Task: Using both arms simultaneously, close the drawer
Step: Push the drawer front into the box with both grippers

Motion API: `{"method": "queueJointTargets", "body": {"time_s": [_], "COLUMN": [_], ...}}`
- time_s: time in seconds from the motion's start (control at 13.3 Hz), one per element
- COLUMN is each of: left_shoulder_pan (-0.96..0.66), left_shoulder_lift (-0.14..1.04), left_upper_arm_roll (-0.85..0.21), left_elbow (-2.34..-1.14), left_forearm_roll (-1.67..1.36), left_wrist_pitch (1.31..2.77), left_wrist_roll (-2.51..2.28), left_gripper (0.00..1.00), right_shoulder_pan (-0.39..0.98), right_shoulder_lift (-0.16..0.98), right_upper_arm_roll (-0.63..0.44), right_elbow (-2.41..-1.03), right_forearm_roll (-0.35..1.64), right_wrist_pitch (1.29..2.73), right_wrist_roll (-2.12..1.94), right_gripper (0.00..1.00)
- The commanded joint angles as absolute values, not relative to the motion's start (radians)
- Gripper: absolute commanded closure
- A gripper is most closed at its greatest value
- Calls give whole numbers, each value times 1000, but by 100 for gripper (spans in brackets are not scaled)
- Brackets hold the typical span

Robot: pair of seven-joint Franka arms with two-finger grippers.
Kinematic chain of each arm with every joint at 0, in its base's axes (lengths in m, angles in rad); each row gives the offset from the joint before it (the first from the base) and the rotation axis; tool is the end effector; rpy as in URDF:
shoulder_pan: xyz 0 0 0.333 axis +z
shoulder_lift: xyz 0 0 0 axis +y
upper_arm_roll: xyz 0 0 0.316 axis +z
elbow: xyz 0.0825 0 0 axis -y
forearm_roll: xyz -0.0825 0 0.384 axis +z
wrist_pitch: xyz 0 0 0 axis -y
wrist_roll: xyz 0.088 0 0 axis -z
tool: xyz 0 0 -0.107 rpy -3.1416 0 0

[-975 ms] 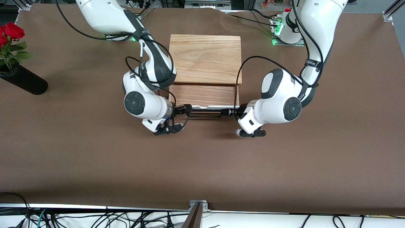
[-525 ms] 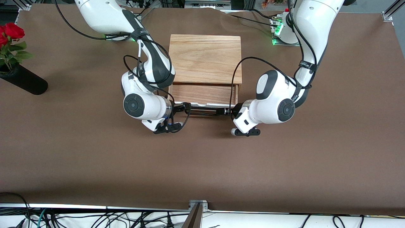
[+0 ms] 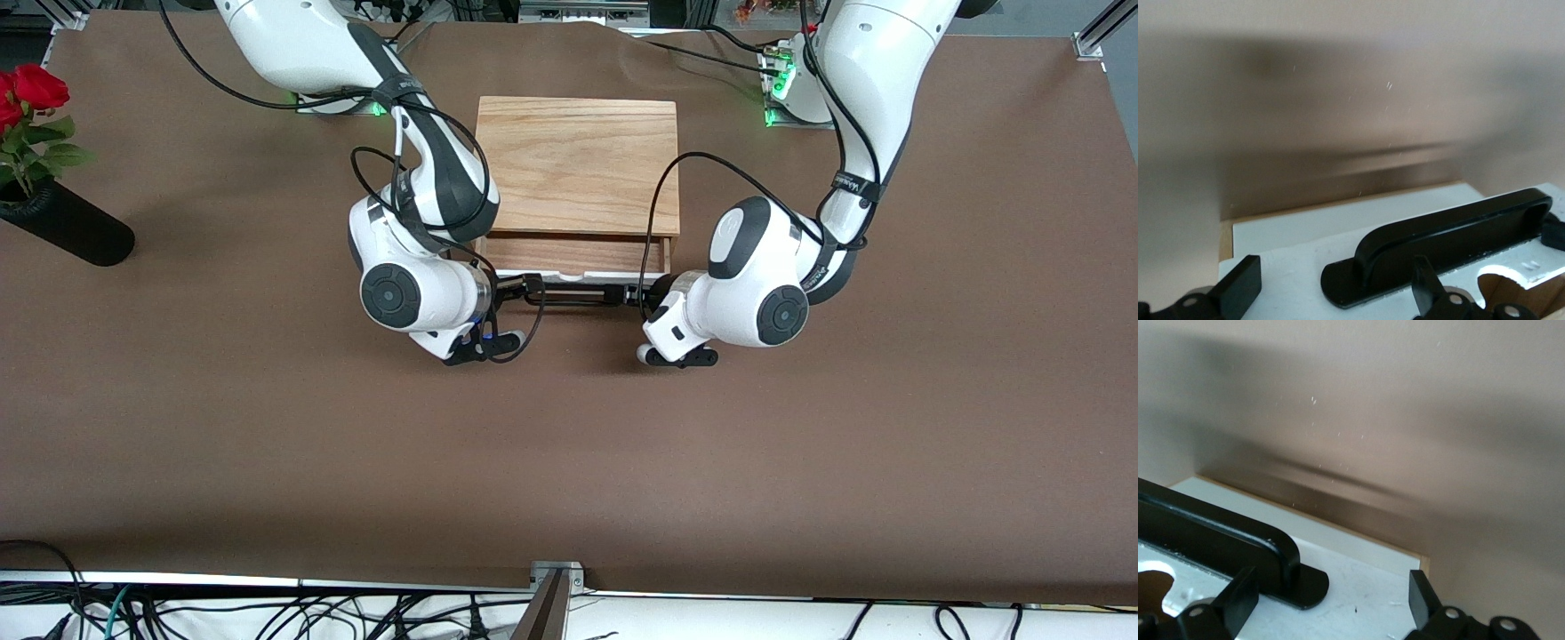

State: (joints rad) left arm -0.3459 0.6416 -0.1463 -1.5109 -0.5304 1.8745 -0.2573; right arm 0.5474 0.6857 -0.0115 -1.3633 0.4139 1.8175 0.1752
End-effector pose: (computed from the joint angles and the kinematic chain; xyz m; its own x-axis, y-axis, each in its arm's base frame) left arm 0.5915 -0.3434 0.2834 0.8982 -0.0806 -0.4322 0.1113 -0.9093 0.4010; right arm 0.5902 0.3909 0.3035 0.9197 0.2483 -0.3043 0.1540 -0.9408 -0.3020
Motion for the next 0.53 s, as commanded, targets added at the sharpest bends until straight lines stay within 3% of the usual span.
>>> {"method": "queueJointTargets", "body": {"time_s": [0.0, 0.45], "left_shoulder_pan": [-338, -345], "left_shoulder_lift": [634, 635], "left_upper_arm_roll": [-144, -144], "left_elbow": [-1526, -1546], "left_forearm_roll": [-543, -505], "left_wrist_pitch": [1737, 1631], "left_wrist_roll": [-233, -206], "left_gripper": [0, 0], "right_shoulder_pan": [548, 545], "right_shoulder_lift": [664, 661], "right_upper_arm_roll": [-2, -2], "right_elbow": [-1361, -1361], "right_forearm_roll": [430, 428], "right_wrist_pitch": [1769, 1634], "right_wrist_roll": [183, 181], "right_gripper": [0, 0]}}
